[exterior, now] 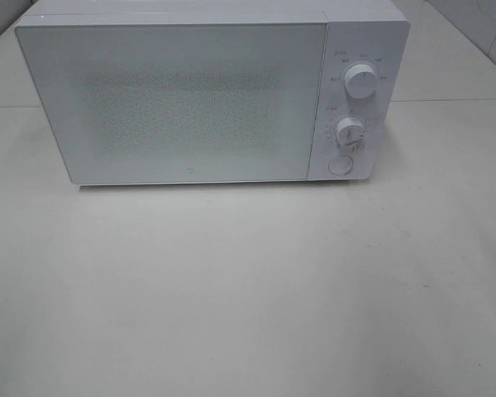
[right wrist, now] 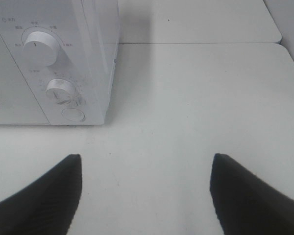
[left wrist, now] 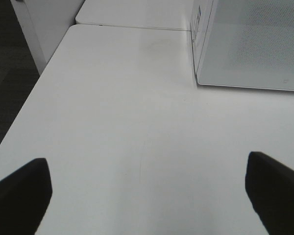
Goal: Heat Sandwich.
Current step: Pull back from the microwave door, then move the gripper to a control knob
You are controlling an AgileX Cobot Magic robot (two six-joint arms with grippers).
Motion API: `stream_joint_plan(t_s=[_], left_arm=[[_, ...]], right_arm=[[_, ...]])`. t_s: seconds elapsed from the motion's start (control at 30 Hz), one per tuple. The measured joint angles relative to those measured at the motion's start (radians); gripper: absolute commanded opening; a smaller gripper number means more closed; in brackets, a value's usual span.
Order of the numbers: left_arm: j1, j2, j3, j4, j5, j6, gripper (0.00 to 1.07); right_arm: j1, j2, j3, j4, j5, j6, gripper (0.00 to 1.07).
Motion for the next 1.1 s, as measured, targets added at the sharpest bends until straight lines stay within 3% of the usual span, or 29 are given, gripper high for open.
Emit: stream_joint_plan(t_s=[0.33,0.7,0.93,1.1], left_arm=[[0.000,0.000,0.000,0.000,0.000,0.000,1.00],[0.000,0.000,0.000,0.000,0.000,0.000,1.00],[0.000,0.000,0.000,0.000,0.000,0.000,1.00],[0.000,0.000,0.000,0.000,0.000,0.000,1.00]], right_arm=[[0.000,0.137,0.009,-0.002,-0.216,0.000,0.71],[0.000,0.274,0.129,-0.003,-0.628,0.000,0.71],[0.000,0.334,0.183,-0.003,-0.792,0.000,0.71],[0.057,0.385,0.216,0.022,-0.905,-0.014,0.71]])
